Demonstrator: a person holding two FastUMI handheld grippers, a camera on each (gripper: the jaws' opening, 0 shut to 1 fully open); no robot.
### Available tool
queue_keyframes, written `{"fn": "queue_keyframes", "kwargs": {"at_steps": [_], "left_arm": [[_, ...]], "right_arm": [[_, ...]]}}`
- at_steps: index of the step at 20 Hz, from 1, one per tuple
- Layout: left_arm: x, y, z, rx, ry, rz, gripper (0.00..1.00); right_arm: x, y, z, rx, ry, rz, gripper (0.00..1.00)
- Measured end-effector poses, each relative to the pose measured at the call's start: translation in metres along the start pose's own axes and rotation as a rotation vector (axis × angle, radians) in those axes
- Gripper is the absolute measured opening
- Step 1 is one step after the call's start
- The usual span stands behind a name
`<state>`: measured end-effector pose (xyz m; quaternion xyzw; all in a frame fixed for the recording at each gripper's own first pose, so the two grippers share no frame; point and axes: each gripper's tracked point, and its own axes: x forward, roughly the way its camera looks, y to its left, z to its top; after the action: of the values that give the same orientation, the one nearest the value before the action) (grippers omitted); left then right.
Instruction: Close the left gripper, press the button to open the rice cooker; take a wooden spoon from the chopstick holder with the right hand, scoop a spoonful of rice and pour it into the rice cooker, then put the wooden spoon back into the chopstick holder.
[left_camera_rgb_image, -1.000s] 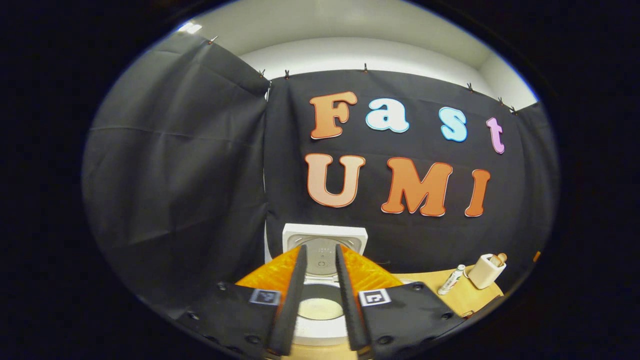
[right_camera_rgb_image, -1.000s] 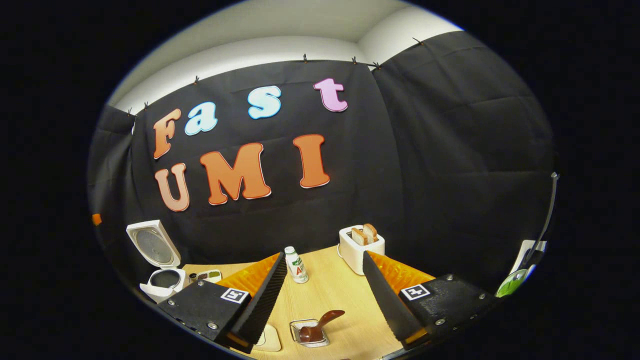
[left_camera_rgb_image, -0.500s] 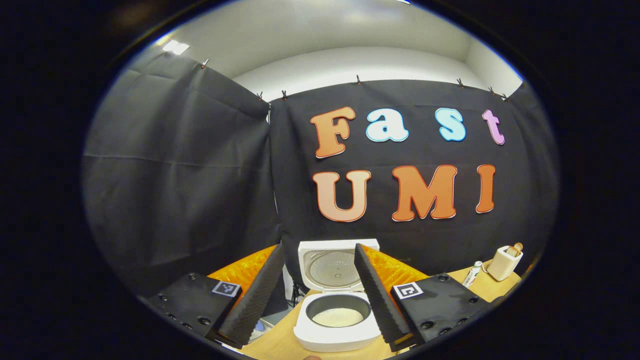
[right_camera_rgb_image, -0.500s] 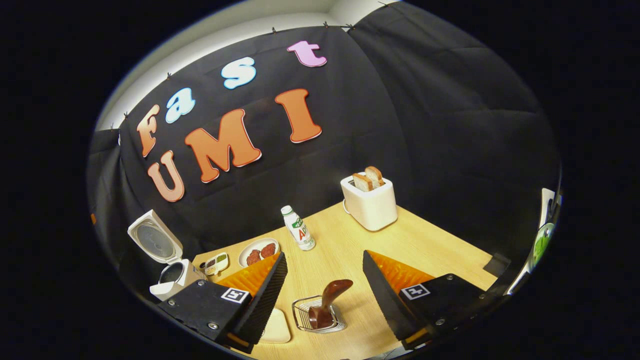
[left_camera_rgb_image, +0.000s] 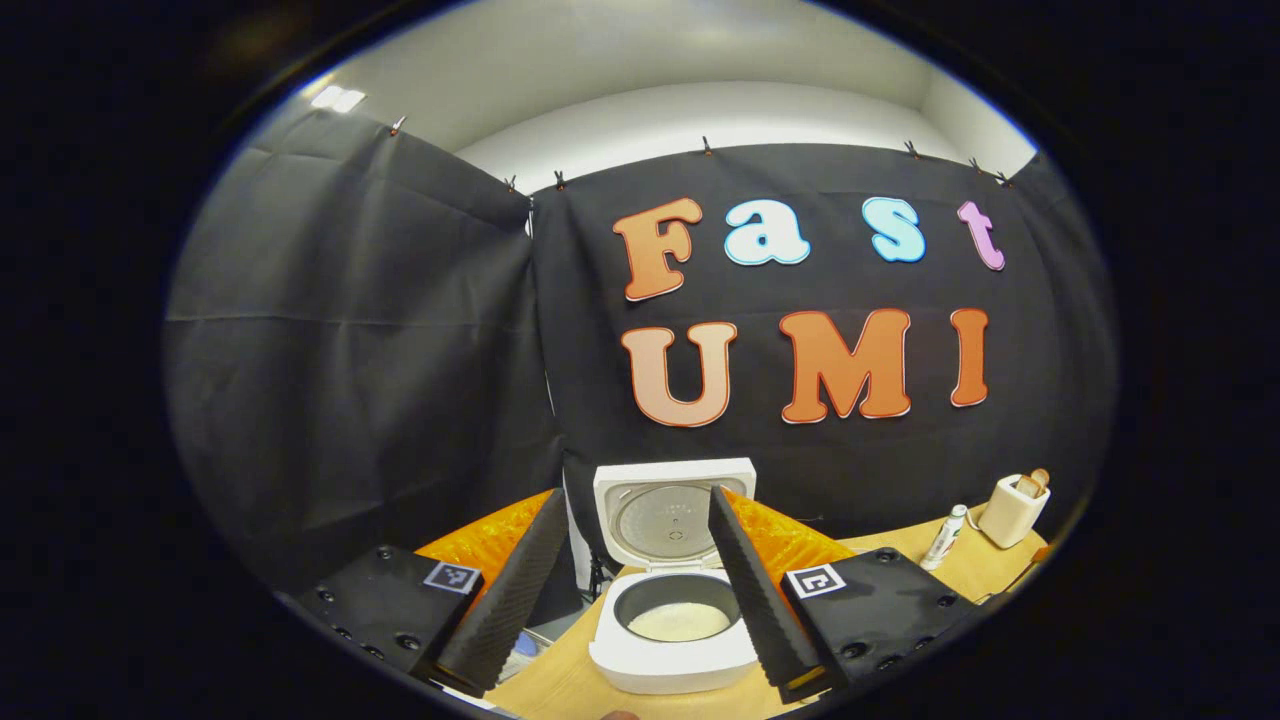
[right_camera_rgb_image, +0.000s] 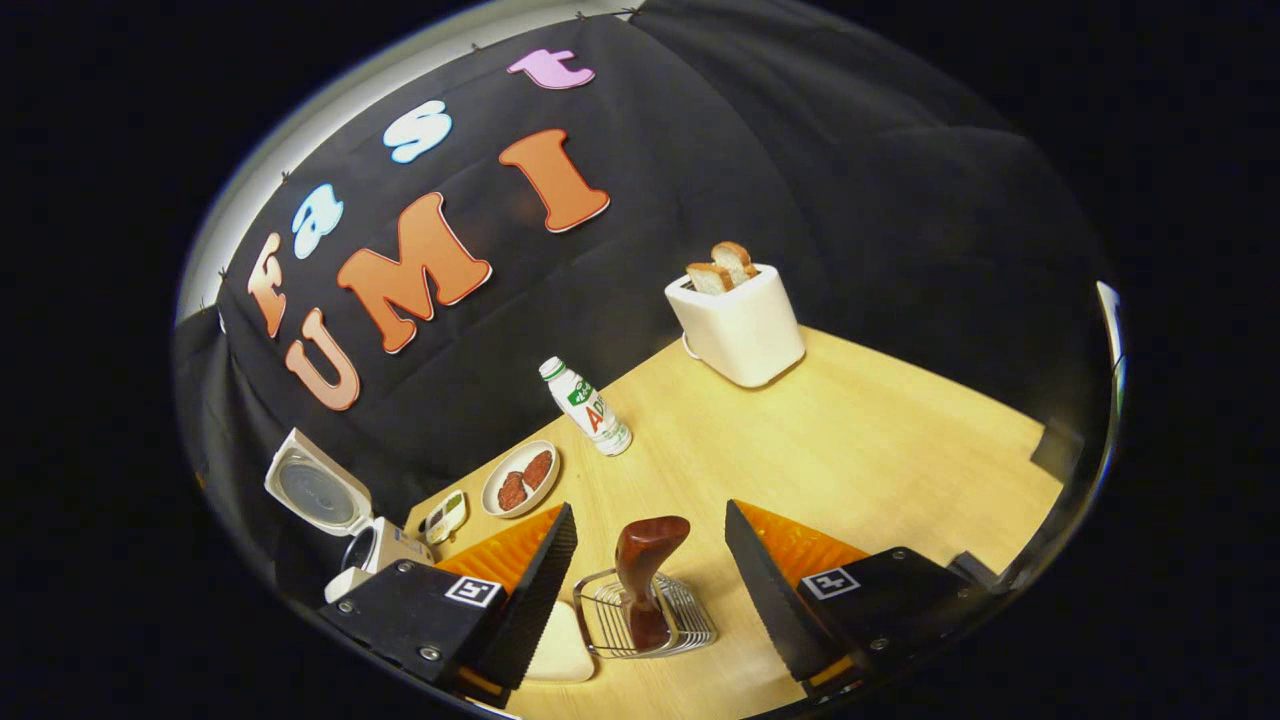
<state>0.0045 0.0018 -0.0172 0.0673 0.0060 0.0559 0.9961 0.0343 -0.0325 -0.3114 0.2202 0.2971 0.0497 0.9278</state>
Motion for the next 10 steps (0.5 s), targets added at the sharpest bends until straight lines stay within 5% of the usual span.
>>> {"fn": "queue_keyframes", "kwargs": {"at_steps": [4,10], "left_arm": [[0.002,-0.003,-0.006,-0.006,0.006,-0.004,1.0],[0.005,0.001,-0.022,-0.048,0.051,0.03,1.0]], "right_arm": [[0.01,-0.001,-0.008,0.146,0.035,0.053,0.69],[0.021,0.007,-0.01,0.21,0.071,0.105,0.39]]}}
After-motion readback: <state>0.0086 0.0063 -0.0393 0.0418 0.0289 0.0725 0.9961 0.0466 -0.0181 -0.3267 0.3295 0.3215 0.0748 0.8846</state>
